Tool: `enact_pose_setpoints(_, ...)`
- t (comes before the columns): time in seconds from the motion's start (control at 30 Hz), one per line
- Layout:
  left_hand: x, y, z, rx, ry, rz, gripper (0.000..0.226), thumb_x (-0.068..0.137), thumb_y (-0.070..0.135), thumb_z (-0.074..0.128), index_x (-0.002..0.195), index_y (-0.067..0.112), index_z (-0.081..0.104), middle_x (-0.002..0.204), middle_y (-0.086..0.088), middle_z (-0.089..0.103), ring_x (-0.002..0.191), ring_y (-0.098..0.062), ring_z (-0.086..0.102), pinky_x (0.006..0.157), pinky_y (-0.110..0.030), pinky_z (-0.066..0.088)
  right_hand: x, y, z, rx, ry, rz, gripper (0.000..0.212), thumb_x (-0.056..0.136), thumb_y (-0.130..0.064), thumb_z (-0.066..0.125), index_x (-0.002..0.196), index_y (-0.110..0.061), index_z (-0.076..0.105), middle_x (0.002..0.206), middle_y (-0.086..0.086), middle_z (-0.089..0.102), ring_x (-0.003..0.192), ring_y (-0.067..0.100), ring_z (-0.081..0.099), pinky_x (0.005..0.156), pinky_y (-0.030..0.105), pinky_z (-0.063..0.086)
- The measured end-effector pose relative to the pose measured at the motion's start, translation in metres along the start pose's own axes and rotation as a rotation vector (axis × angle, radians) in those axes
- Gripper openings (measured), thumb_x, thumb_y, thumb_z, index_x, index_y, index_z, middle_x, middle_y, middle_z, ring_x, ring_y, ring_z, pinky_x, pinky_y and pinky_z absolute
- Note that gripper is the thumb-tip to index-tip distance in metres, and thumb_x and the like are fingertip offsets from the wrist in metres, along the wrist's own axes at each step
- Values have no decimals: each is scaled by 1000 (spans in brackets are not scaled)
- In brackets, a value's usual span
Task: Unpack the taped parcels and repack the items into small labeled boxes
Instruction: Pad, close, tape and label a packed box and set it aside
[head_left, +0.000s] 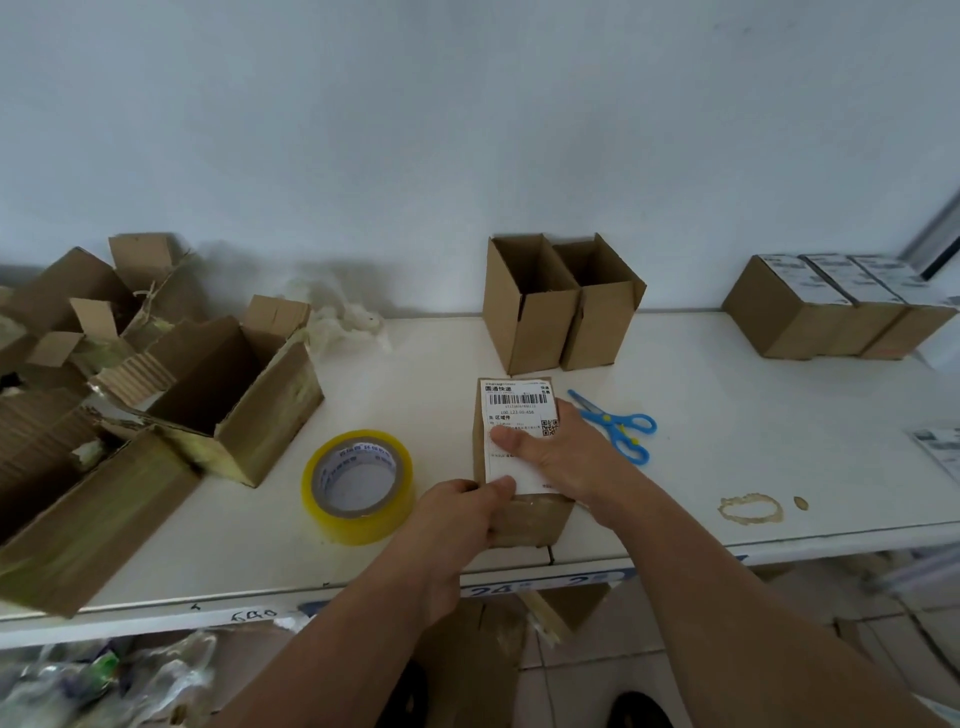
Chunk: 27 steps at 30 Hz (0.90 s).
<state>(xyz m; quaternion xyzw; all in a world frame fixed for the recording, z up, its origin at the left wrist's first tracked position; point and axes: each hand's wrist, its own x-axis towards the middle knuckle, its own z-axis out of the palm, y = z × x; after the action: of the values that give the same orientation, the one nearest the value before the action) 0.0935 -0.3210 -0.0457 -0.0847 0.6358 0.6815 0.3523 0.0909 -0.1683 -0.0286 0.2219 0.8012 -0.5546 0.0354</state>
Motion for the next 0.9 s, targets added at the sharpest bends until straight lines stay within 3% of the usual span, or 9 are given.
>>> enact_pose_setpoints(0.13, 0, -2, 0, -2, -10, 15, 25, 93, 29, 65, 108, 9, 67, 93, -1, 77, 96, -19, 71, 95, -42, 55, -12, 17, 0, 57, -12, 5, 42, 89, -49, 62, 124, -39, 42, 112, -19, 62, 93, 3, 65, 78, 23, 56)
enact_pose_setpoints(0.3, 3, -2, 1, 22, 7, 11, 21, 91, 31, 67, 102, 12, 67, 94, -1, 76, 98, -20, 69, 95, -42, 55, -11, 22, 1, 93, 23, 40, 42, 90, -49, 62, 126, -36, 47, 110, -17, 63, 98, 5, 64, 88, 31, 56)
enact_pose_setpoints(0.43, -2, -5, -3, 104, -8, -36, 45, 80, 56, 70, 108, 21, 65, 105, 0, 71, 103, -18, 64, 89, -32, 51, -21, 22, 0, 252, -29, 181, 28, 90, -52, 60, 112, -34, 56, 102, -9, 70, 90, 12, 69, 75, 30, 58)
enact_pose_setpoints(0.57, -9, -4, -3, 132, -88, -27, 43, 84, 59, 63, 112, 26, 61, 100, 7, 70, 77, -3, 70, 56, -14, 50, -30, 29, -4, 420, -84, 227, 23, 93, -42, 60, 116, -36, 55, 104, -7, 71, 89, 13, 70, 65, 29, 56)
enact_pose_setpoints(0.6, -10, -4, -3, 142, -104, -14, 47, 83, 60, 62, 117, 27, 58, 103, 8, 69, 78, -2, 69, 54, -13, 49, -31, 28, -4, 439, -95, 228, 25, 94, -40, 59, 118, -36, 55, 104, -7, 72, 90, 13, 70, 66, 29, 56)
enact_pose_setpoints(0.67, -12, -7, -5, 135, -145, 32, 53, 79, 59, 66, 123, 31, 54, 107, 10, 69, 86, -3, 68, 60, -14, 49, -32, 27, -7, 470, -103, 231, 23, 95, -40, 58, 118, -38, 55, 102, -8, 74, 91, 13, 70, 69, 32, 56)
enact_pose_setpoints(0.8, -13, -13, -3, 236, -204, 131, 69, 67, 40, 87, 129, 39, 56, 114, 16, 69, 99, -9, 69, 85, -29, 56, -38, 28, -21, 493, -88, 261, 32, 89, -48, 61, 120, -43, 55, 101, -10, 75, 102, 19, 68, 98, 50, 47)
enact_pose_setpoints(0.9, -9, -18, 8, 530, -98, 321, 66, 78, 34, 78, 137, 38, 48, 115, 18, 68, 96, 0, 67, 88, -28, 54, -47, 26, -35, 501, -54, 238, 40, 84, -48, 66, 121, -39, 54, 102, -8, 75, 103, 20, 67, 93, 48, 50)
